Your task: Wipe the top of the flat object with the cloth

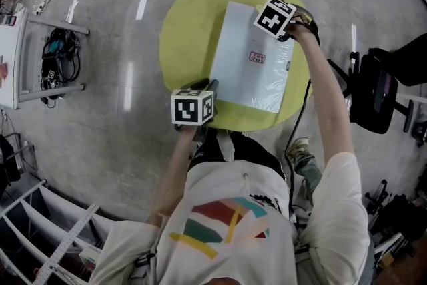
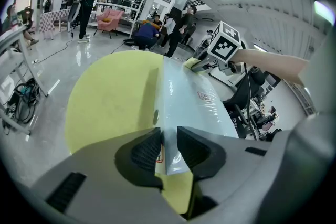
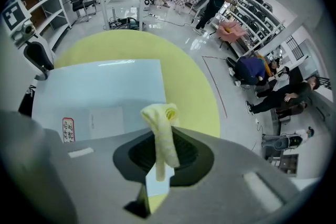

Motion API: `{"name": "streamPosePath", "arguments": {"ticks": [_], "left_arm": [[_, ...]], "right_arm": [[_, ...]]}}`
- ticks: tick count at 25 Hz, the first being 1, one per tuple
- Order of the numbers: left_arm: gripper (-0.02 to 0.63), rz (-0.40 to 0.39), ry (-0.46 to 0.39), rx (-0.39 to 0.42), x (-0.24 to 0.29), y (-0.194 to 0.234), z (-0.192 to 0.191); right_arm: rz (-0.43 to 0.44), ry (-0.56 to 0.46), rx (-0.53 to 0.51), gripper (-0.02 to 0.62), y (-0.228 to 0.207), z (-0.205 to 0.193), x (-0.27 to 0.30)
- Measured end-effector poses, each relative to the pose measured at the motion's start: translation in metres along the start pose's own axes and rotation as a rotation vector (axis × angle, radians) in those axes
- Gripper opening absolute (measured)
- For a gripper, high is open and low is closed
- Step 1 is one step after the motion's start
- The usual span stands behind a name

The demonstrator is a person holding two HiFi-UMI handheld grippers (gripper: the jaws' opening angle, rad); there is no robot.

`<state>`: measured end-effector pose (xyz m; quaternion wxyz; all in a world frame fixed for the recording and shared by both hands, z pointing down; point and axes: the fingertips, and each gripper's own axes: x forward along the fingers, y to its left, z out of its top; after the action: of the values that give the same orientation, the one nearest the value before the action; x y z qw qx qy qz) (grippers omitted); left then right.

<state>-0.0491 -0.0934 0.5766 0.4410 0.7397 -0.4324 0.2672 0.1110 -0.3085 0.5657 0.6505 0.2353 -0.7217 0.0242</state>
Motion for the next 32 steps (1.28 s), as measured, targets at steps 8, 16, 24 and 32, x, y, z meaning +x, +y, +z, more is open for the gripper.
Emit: {"name": "streamPosePath", "arguments": {"ticks": [8,16,24,32], "left_arm": [[0.106,-0.011,-0.006,0.0,-0.001,0.001,0.001],[0.106,-0.018,-0.018,0.003,0.0,0.001,0.001],[0.106,-0.028,-0.021,0.009,0.003,0.001,-0.003],[0.106,-0.028,-0.022,0.013,0.004,0.001,-0.003]], "right_arm": [[0.057,0.032,-0.01,0.026,0.022,-0.002,-0.005],[0.112,0.069,0.006,0.026,0.054,-0.01,-0.013],[0.144,0.041,0.01,0.028,0.085,-0.012,-0.022],[0.215,0.012,0.025,0.028,0.125,-0.019,-0.034]]}}
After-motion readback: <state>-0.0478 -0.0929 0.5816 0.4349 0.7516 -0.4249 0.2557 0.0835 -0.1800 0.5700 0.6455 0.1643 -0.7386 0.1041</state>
